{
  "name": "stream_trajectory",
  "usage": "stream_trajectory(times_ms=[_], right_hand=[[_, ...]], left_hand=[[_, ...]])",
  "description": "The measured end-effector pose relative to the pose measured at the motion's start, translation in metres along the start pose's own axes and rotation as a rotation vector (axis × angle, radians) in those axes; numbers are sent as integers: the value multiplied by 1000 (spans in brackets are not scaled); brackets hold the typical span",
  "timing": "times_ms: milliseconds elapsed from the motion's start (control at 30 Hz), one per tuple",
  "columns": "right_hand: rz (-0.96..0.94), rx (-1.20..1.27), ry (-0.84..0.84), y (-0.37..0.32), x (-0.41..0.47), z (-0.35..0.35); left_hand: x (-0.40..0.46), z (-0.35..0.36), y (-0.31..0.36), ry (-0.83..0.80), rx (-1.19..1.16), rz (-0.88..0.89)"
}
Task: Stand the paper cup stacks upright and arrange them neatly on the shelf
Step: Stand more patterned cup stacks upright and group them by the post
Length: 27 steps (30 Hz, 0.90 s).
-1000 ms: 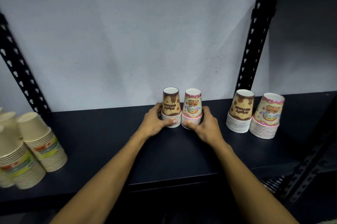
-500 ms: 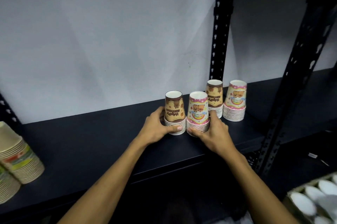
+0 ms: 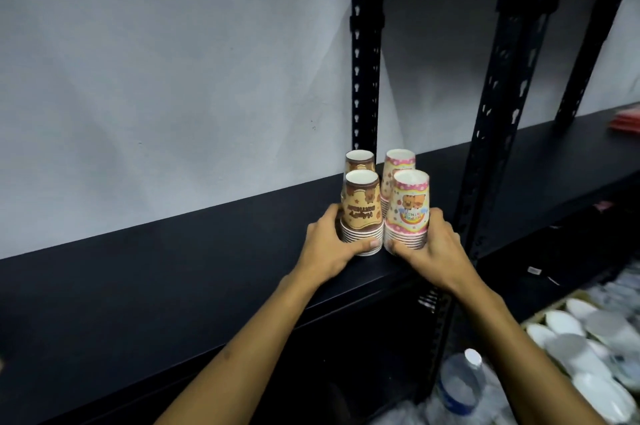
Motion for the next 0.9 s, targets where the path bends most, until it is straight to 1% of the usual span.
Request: stream_trajectory(times_ms=[67, 200, 367, 467, 600, 800, 900], right_hand=[[1, 41, -25, 2, 3, 1], [-27, 111, 11, 2, 6, 4], [-71, 209, 155, 2, -5, 12], [-83, 248, 194, 5, -9, 16], [-98, 225, 239, 6, -9, 20], [-112, 167, 250, 9, -6, 25], [-96, 142, 288, 12, -5, 27]], left_hand=[[-1, 3, 1, 14, 4, 11], [1, 4, 2, 13, -18, -19], [2, 7, -1, 9, -2, -43], [2, 7, -1, 13, -7, -31], [1, 7, -1, 10, -14, -32], [1, 7, 0, 11, 7, -39], [1, 8, 0, -2, 18, -47]])
Point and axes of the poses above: each hand's wrist, its own x-axis towards the middle knuckle, its own z-axis out of the palm, y = z × x, the point moved 4 cm from there along x, towards the middle knuckle, and after that the axes turned 11 degrees about z, right-handed, at the moved point
